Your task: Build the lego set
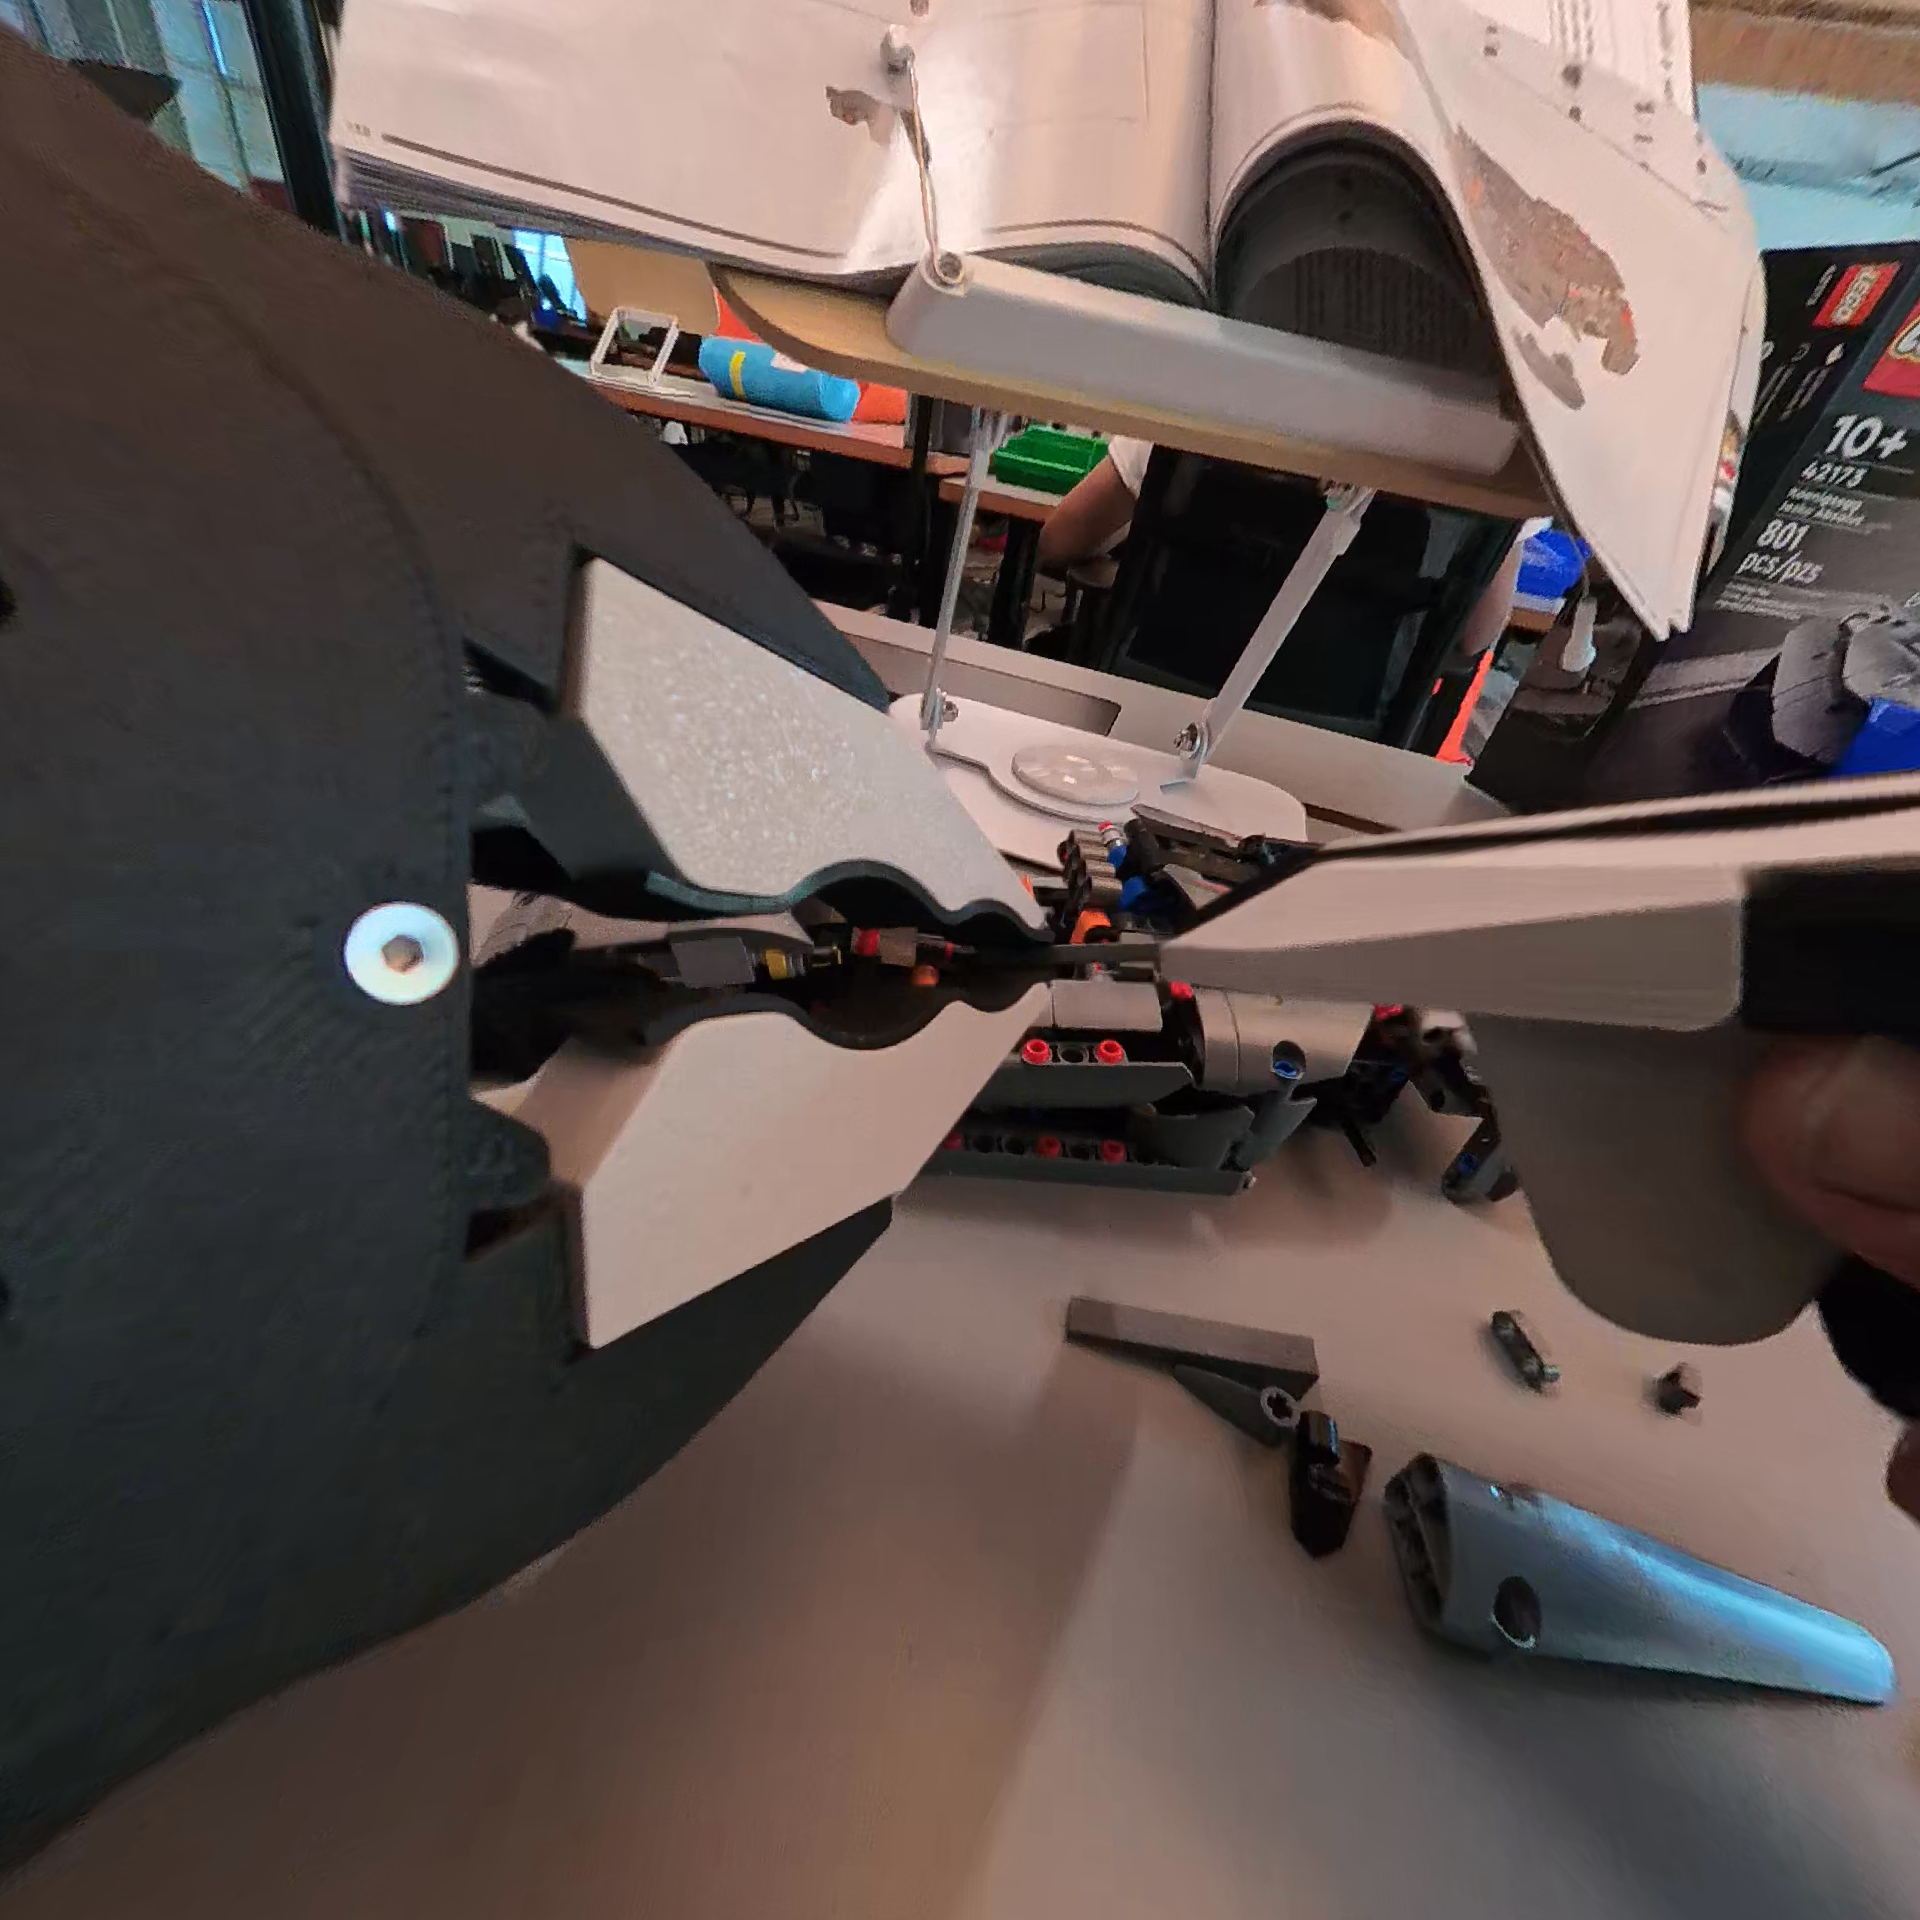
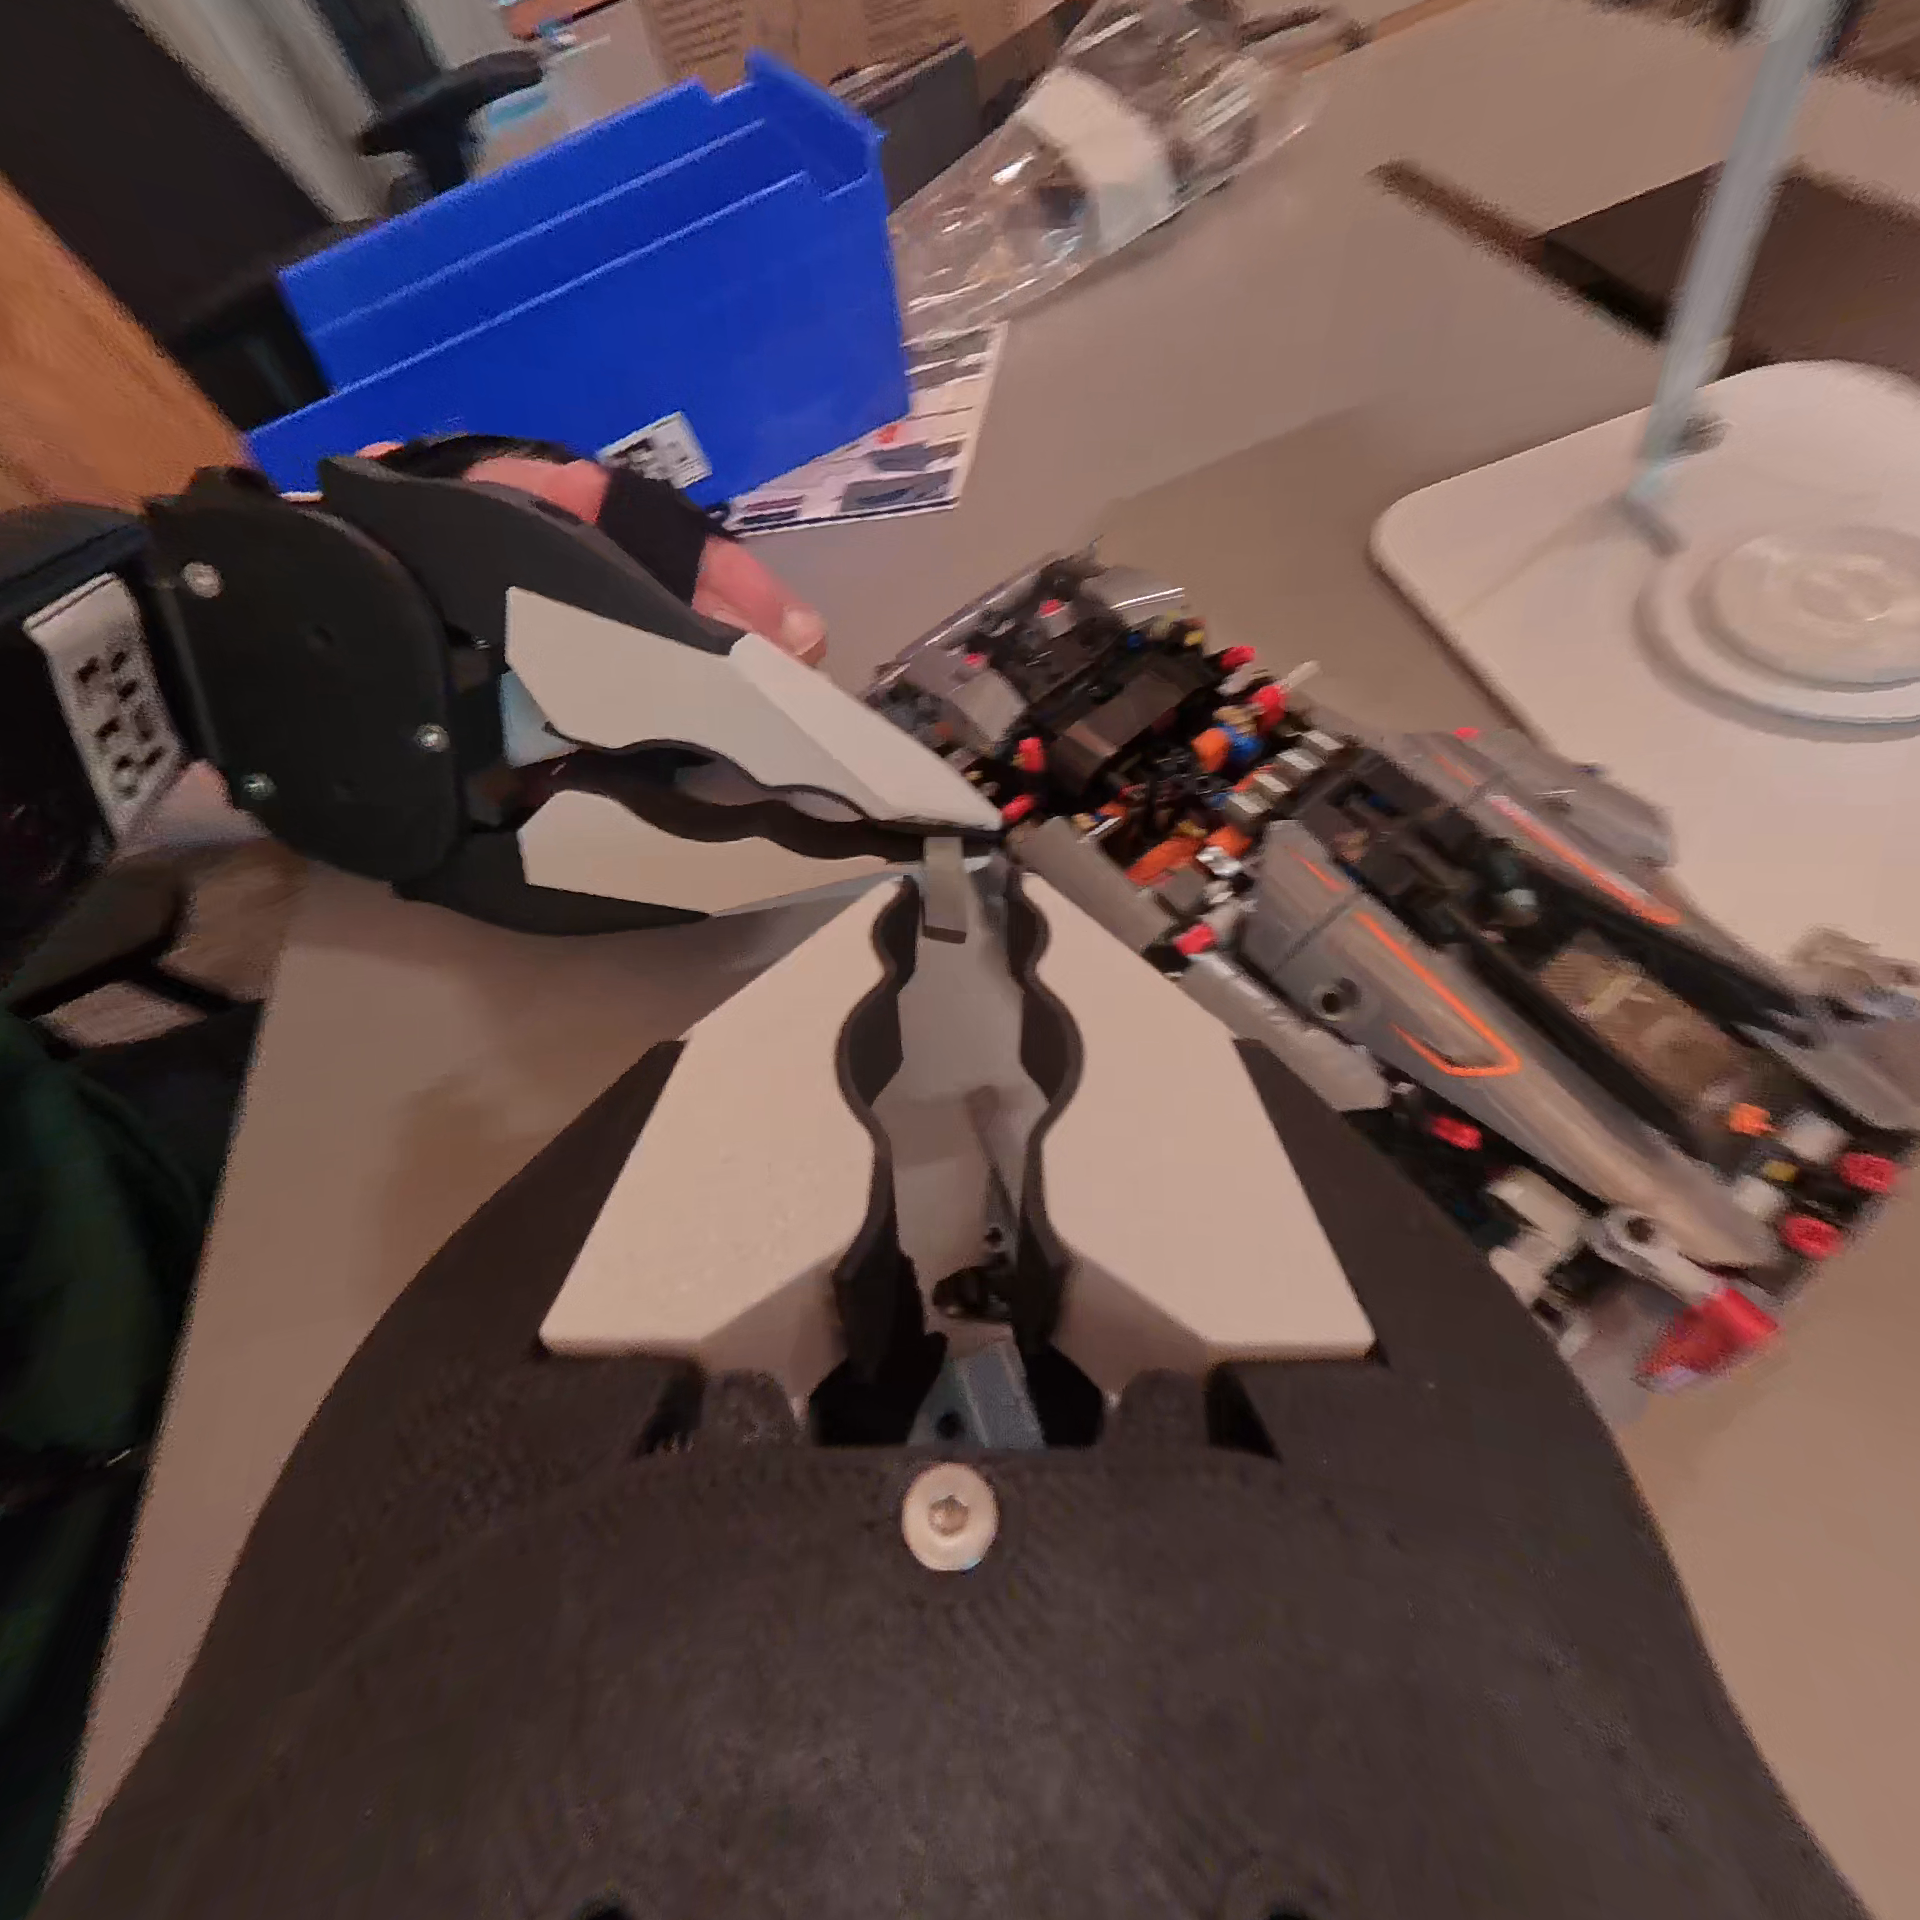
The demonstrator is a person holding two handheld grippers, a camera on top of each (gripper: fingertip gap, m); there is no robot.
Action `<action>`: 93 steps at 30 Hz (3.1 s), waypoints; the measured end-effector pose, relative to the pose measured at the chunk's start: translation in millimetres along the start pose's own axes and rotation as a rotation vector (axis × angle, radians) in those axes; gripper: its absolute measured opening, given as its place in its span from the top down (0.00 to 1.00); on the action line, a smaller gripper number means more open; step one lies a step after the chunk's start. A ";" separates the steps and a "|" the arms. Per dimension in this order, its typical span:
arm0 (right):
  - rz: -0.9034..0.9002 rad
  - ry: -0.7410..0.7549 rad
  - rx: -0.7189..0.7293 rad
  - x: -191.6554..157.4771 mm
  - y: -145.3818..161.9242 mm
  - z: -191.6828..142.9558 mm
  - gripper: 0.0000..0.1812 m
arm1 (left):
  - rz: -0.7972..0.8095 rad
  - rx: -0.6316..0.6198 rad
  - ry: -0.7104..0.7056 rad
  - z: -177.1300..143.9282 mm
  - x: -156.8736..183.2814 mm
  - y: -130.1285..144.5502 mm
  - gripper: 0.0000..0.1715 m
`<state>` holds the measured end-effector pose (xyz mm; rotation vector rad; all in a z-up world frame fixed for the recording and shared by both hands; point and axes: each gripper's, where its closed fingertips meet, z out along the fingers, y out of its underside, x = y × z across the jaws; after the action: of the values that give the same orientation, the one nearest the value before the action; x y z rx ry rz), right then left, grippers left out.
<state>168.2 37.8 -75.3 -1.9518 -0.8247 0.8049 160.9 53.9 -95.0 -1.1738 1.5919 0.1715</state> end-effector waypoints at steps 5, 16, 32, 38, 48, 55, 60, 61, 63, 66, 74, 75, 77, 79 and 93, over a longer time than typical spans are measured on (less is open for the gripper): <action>-0.341 0.236 -0.057 -2.1 -4.3 -13.3 0.90 | 0.058 -0.057 0.013 6.6 4.8 7.6 1.00; -0.614 0.391 -0.254 5.6 17.1 8.9 1.00 | 0.073 -0.092 0.031 7.6 10.1 9.7 1.00; -0.707 0.362 -0.276 27.0 20.9 15.9 1.00 | -0.005 -0.126 0.044 14.0 10.2 19.9 0.92; -0.734 0.359 -0.281 26.5 24.6 14.6 1.00 | 0.026 -0.095 0.058 13.6 18.6 14.5 0.89; -0.781 0.387 -0.303 30.4 28.9 19.6 1.00 | 0.061 -0.104 0.028 17.1 23.2 16.2 0.90; -0.764 0.373 -0.314 30.0 34.0 20.0 0.99 | 0.093 -0.093 -0.011 19.0 23.3 14.5 0.93; -0.749 0.378 -0.311 30.9 35.0 17.2 0.97 | 0.094 -0.101 -0.023 20.4 23.3 14.3 0.94; -0.749 0.383 -0.304 30.7 33.8 15.2 0.97 | 0.095 -0.101 -0.024 20.5 23.5 14.3 0.94; -0.748 0.374 -0.288 27.8 32.2 12.9 0.97 | 0.088 -0.101 -0.023 20.5 23.5 14.2 0.94; -0.741 0.368 -0.287 27.5 33.6 13.4 0.97 | 0.081 -0.103 -0.022 20.6 23.4 14.2 0.94; -0.665 0.367 -0.218 31.8 25.1 3.2 0.94 | 0.090 -0.101 -0.017 20.7 23.6 13.6 0.95; -0.661 0.367 -0.211 32.3 24.0 0.9 0.93 | 0.090 -0.101 -0.016 20.9 23.6 13.5 0.95; -0.666 0.363 -0.215 31.3 23.9 -0.4 0.93 | 0.093 -0.100 -0.012 21.0 23.6 13.3 0.95; -0.673 0.346 -0.217 27.8 24.9 2.3 0.93 | 0.089 -0.100 -0.008 21.4 23.7 13.1 0.95; -0.671 0.351 -0.298 34.0 41.2 16.9 0.95 | 0.120 -0.082 0.008 22.0 23.5 12.3 0.95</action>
<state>184.6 54.7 -126.2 -1.8031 -1.3225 -0.0590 168.4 60.3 -128.1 -1.1432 1.6772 0.3134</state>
